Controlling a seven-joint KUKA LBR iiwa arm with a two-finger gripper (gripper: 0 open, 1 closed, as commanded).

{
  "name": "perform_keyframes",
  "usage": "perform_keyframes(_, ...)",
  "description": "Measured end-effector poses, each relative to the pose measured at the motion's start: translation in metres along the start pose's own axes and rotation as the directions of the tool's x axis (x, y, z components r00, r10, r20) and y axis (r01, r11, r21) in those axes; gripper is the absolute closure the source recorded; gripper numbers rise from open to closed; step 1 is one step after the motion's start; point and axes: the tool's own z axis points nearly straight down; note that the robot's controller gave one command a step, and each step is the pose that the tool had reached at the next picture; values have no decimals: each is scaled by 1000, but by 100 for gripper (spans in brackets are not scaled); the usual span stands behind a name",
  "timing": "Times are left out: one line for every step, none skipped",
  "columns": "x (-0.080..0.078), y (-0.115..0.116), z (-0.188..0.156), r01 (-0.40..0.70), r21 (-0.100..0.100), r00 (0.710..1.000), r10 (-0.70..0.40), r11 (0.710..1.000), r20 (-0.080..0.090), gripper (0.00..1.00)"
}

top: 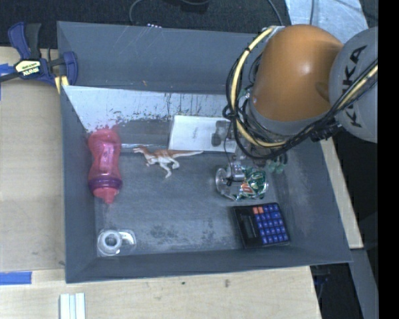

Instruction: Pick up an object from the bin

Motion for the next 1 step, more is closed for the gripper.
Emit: perform_keyframes(-1,0,-5,-1,0,1000,1,1000,9,0)
